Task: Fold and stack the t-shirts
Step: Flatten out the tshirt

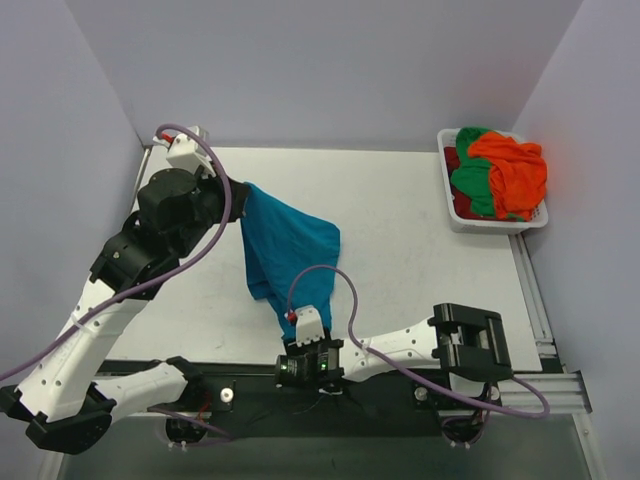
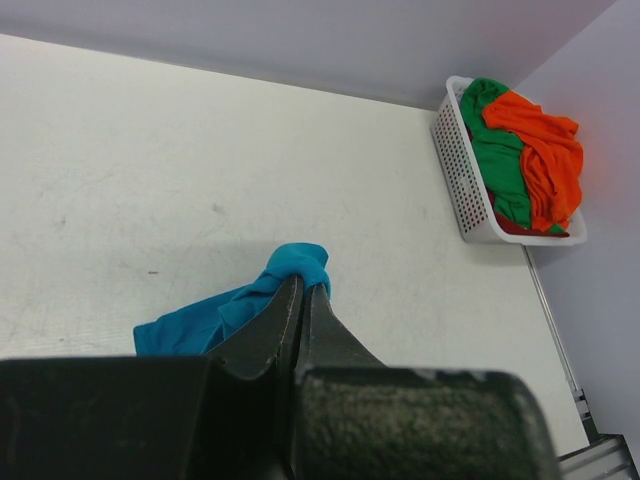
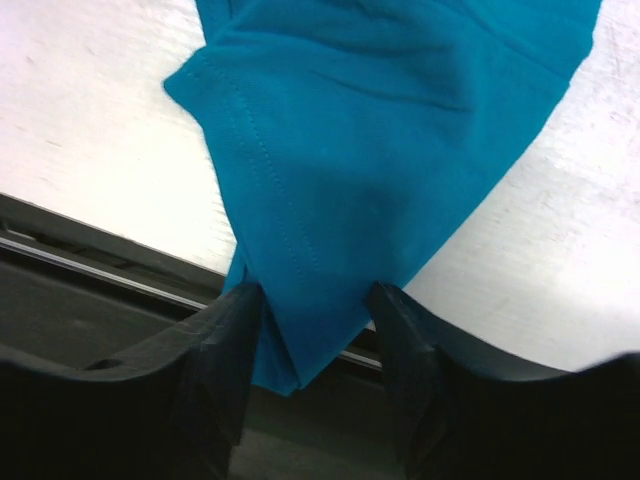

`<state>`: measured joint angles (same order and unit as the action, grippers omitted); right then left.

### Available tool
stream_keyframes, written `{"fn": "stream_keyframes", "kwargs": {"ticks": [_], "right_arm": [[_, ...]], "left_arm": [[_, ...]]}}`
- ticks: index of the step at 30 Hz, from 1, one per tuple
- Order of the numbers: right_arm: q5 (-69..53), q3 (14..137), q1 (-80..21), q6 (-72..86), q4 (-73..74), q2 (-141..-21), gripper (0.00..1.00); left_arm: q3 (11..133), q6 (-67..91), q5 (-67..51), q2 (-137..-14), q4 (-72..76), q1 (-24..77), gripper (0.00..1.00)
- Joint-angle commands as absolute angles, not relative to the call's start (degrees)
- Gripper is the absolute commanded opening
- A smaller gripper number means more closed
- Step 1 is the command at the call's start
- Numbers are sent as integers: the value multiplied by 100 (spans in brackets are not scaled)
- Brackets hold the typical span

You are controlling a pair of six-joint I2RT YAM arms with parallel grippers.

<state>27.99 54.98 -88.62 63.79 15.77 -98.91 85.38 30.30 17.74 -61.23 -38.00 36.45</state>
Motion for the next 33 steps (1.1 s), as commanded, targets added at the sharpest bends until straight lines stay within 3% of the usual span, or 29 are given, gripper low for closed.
{"fn": "stream_keyframes", "kwargs": {"ticks": [1,5,10,16,22,29,33], "right_arm": [[3059,5721,-8965,6583,2215,-10080,46],[2962,5854,-8956,6477,2232,-10248,26],[3146,5354,-8755,6749,2627,-9531,0],[4156,5422,-8123,6610,4199,-7499,0],[5078,6616,-7076,5039,4851,-5945,0],[5922,8523,-6636,3113,4852,-5238,0],[5881,8965,-6531,1840,3786,-5256,0]], "left_arm": [[8570,2909,1731,-5968,-3630,3612,0],[8543,2927,1749,-5933,-3612,3604,0],[8569,2883,1872,-5941,-3621,3595,0],[8947,2857,2039,-6055,-3726,3463,0],[9728,2742,2109,-6117,-3867,3155,0],[10345,2602,2434,-5757,-3947,3164,0],[10257,2540,2610,-5625,-3710,3173,0]]}}
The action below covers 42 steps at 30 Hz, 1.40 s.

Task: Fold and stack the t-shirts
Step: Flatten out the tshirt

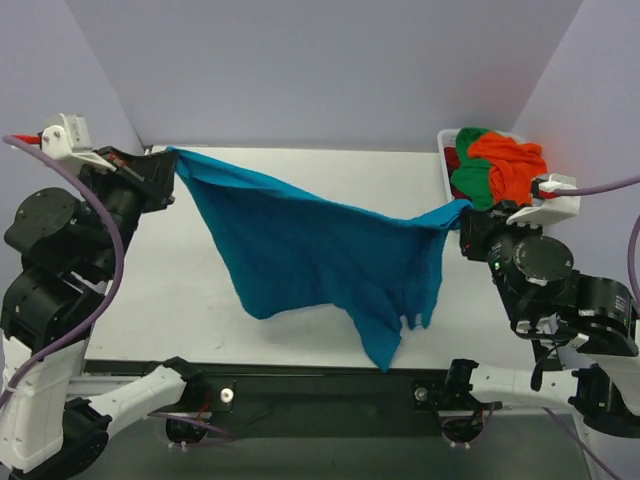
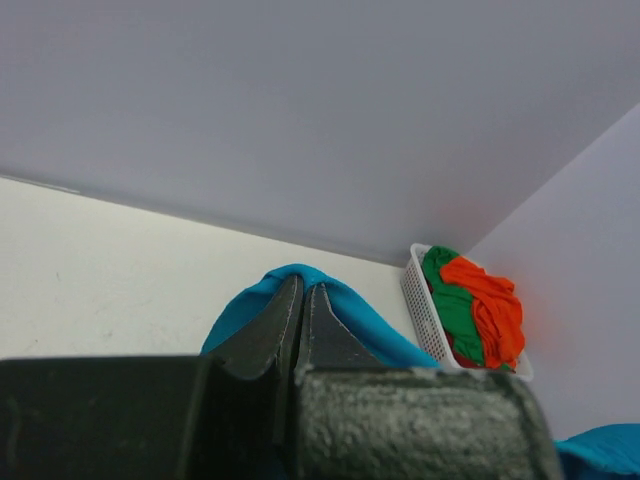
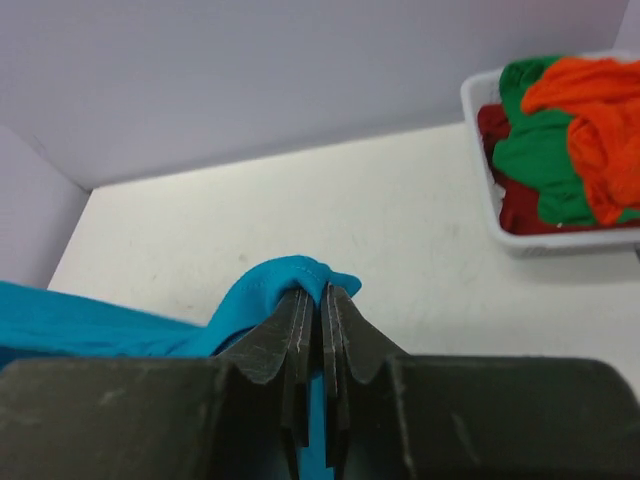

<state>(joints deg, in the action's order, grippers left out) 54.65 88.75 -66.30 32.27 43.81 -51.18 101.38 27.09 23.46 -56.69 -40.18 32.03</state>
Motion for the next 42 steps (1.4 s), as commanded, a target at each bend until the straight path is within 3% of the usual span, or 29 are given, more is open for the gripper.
{"fn": "stream_keyframes", "kwargs": {"ticks": [1,3,5,6,7,10,14,18,21,24,26,31,38,42], "right_arm": [[5732,8852,-6339,1602,3466,-5247,0],[4821,8807,-5812,1187,2851,-5369,0],[3689,8876,-4479,1421,2716,-5571,0],[2360,8894,-4004,1580,2620,-5877,0],[1581,8903,-2990,1765,2523,-6063,0],[-562,9078,-1710,2468,1970,-6941,0],[-1352,10289,-1170,2830,1582,-8320,0],[-1608,12421,-932,2997,1600,-9516,0],[-1521,13173,-835,3041,1608,-9764,0],[-1415,13334,-826,3032,1600,-9547,0],[-1389,12686,-861,2980,1521,-9265,0],[-1266,10095,-1089,3076,1082,-7956,0],[-1020,5414,-1642,3840,118,-6707,0],[-905,4152,-2082,4192,-509,-7013,3]], "left_arm": [[10213,2523,2619,-5651,-3665,3164,0],[9969,2522,2663,-5756,-3420,3164,0],[9740,2514,2768,-5870,-3105,3164,0],[9625,2522,2795,-5993,-2989,3147,0],[9380,2531,2778,-6064,-2849,3120,0],[9028,2724,2173,-6432,-2086,2534,0],[9306,3558,346,-7563,-1398,884,0],[10570,4253,-1147,-8673,-1169,115,0],[11695,4412,-1572,-9184,-1274,-288,0],[11989,4508,-1757,-9194,-1512,-518,0],[11665,4535,-1723,-8844,-1503,-720,0],[9013,4684,-1617,-7780,-1056,-1054,0],[5286,5254,-1213,-6576,-818,-1143,17],[3852,5528,-994,-6381,-677,-1186,25]]}}
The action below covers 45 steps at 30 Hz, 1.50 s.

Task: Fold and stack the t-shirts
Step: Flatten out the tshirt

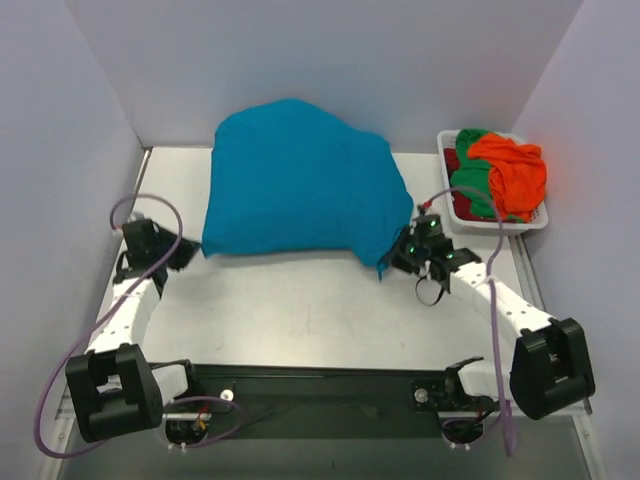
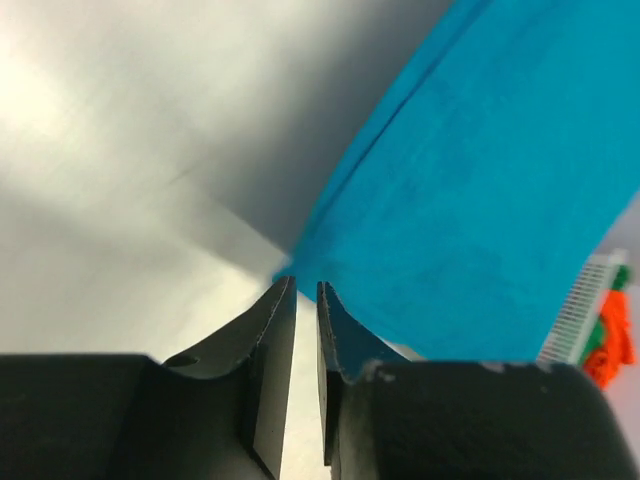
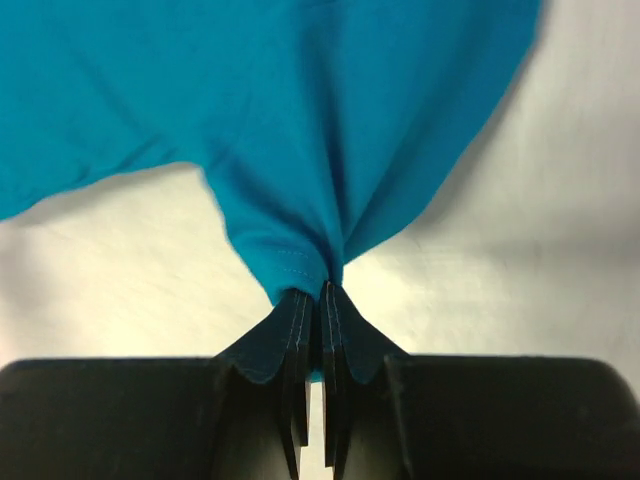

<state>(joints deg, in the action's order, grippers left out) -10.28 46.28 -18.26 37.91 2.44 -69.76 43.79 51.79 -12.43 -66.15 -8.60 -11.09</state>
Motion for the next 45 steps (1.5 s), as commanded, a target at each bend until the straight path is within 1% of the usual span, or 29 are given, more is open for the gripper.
{"fn": "stream_keyframes", "kwargs": {"ticks": [1,3,4,7,8,10,11,13,14,16,17,19,20,21,22,24,25,26,28,29,30,31,32,33,35,38,41,42,45], "right_arm": [[-853,4061,-2144,4201,-545,-7153,3],[-791,3912,-2319,4227,-527,-7549,5],[-774,3798,-2373,4280,-536,-7663,6],[-659,3552,-2584,4446,-545,-7892,20],[-633,3481,-2610,4499,-545,-7823,31],[-572,3236,-2707,4552,-432,-7630,38],[-502,3165,-2733,4666,-352,-7298,43],[-282,2963,-2786,4746,-107,-6875,47],[-186,2770,-2795,4798,-36,-6447,52],[-18,2602,-2786,4799,156,-6049,52],[-18,2506,-2786,4790,202,-5795,50],[184,2531,-2778,4720,447,-5704,49],[193,2575,-2786,4694,527,-5704,48],[193,2671,-2812,4676,606,-5695,47],[132,2698,-2812,4667,685,-5695,47],[88,2786,-2900,4650,738,-5555,45],[131,2821,-2970,4649,886,-5494,45],[332,2882,-3066,4649,1001,-5337,45],[509,3014,-3111,4623,1281,-5212,46],[614,3067,-3111,4606,1361,-5090,48],[676,3102,-3111,4571,1423,-5037,49],[738,3198,-3129,4544,1520,-4984,51],[817,3234,-3120,4474,1573,-4949,54],[965,3295,-3103,4430,1625,-4966,55],[1037,3436,-3059,4351,1722,-5018,56],[1028,3559,-2945,4280,1766,-5123,57],[985,3647,-2822,4184,1758,-5255,58],[958,3734,-2778,4123,1758,-5299,58],[835,3893,-2646,4026,1758,-5449,58]], "left_arm": [[3702,5528,-924,-6372,-694,-1204,26],[3428,5502,-809,-6416,-799,-1344,29],[3402,5493,-817,-6442,-922,-1388,37],[3428,5309,-870,-6478,-1247,-1441,47],[3454,5135,-853,-6382,-1379,-1441,59],[3463,4906,-844,-6206,-1669,-1441,63],[3463,4687,-835,-6031,-1766,-1441,66],[3472,4413,-888,-5924,-2047,-1415,67],[3446,4290,-888,-5880,-2161,-1372,68],[3297,4280,-879,-5862,-2259,-1249,67],[3270,4298,-705,-5871,-2267,-1031,68],[3383,4350,-345,-6045,-2198,-696,67],[3479,4446,-195,-6169,-2180,-312,68],[3628,4482,163,-6318,-2110,-64,68],[3795,4526,324,-6746,-2075,243,68],[4585,4465,867,-7318,-2196,901,67],[4866,4404,1122,-7608,-2293,1088,67],[5504,4299,1325,-8203,-2390,1281,67],[6114,4123,1921,-9082,-2741,1572,62],[6378,4026,2029,-9375,-2820,1608,62],[6912,3895,2117,-9656,-2926,1634,61],[7195,3780,2266,-9929,-3083,1670,59],[7477,3597,2389,-10471,-3268,1696,58],[7958,3499,2452,-10711,-3470,1722,56],[8260,3253,2662,-11257,-3585,1749,51],[8709,3042,2786,-11775,-3761,1723,49],[9096,2883,2716,-12224,-3770,1627,42],[9236,2857,2629,-12365,-3831,1582,35],[9895,2813,2585,-12918,-4034,1293,21]]}}
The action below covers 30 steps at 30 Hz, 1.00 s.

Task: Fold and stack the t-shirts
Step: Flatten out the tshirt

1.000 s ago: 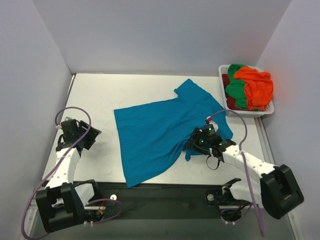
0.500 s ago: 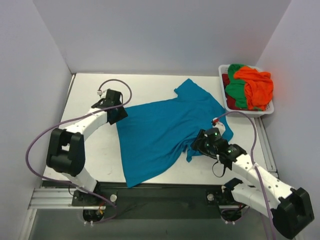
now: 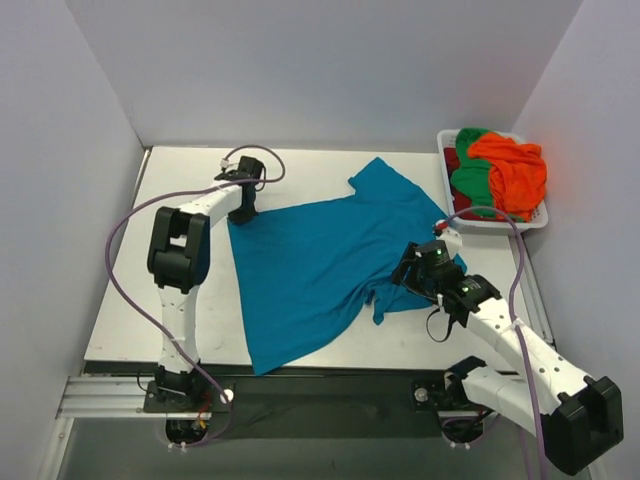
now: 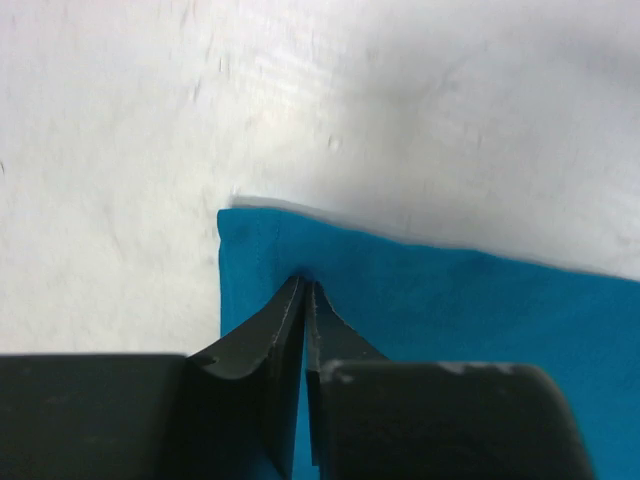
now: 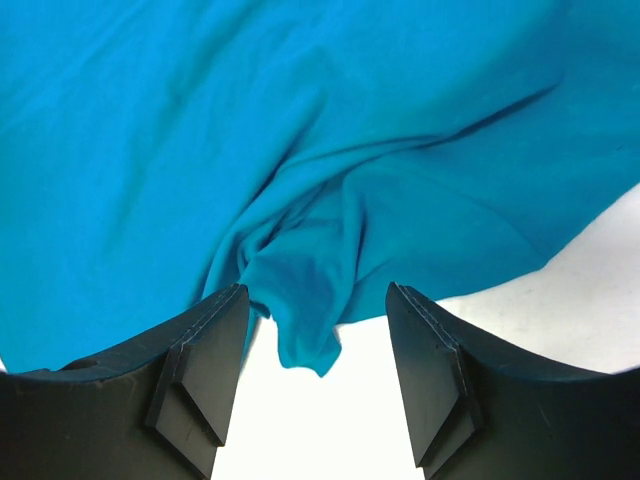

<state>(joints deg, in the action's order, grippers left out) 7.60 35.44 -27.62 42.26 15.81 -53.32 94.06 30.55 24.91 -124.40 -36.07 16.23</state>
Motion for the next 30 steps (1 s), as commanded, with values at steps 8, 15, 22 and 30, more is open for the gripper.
{"fn": "stream_keyframes", "kwargs": {"ticks": [8,15,22,30], "right_arm": [[423,4543,-2531,3630,1767,-6300,58],[141,4922,-2575,3463,1775,-7127,62],[194,4308,-2286,3823,1626,-7233,58],[-97,3332,-2160,4289,1284,-6777,50]], "left_arm": [[14232,2364,1547,-15149,-5578,308,0],[13802,2900,0,-14618,-3975,-255,54],[12465,2881,-79,-12749,-3841,-53,71],[8183,3769,387,-10066,-3271,-44,67]]}}
